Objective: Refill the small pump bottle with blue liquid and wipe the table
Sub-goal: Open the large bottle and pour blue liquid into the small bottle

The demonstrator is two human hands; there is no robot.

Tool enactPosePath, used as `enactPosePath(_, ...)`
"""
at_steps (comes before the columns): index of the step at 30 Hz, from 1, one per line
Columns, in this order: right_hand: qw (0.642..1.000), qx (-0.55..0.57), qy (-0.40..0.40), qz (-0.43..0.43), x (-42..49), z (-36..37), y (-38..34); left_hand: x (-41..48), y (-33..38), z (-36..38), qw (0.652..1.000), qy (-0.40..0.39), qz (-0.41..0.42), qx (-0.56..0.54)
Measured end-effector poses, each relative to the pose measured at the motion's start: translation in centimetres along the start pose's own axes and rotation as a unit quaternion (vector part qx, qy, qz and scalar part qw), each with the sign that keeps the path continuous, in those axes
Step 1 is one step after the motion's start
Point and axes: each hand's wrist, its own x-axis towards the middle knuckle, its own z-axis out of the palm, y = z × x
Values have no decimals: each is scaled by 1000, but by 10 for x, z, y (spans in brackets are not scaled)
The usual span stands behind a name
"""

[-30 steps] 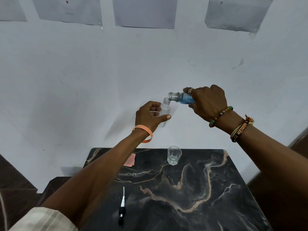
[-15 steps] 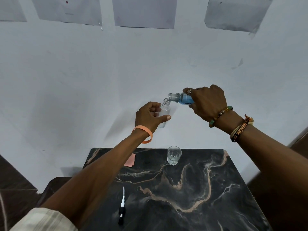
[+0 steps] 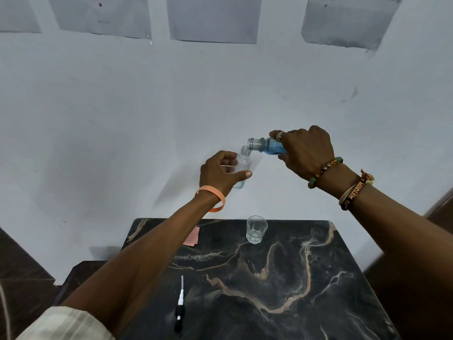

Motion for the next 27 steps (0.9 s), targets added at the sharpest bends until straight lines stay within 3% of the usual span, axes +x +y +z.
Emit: enactPosePath(27, 1000, -3, 5, -2, -2, -1, -1, -2, 1, 0, 1000, -4, 7, 1)
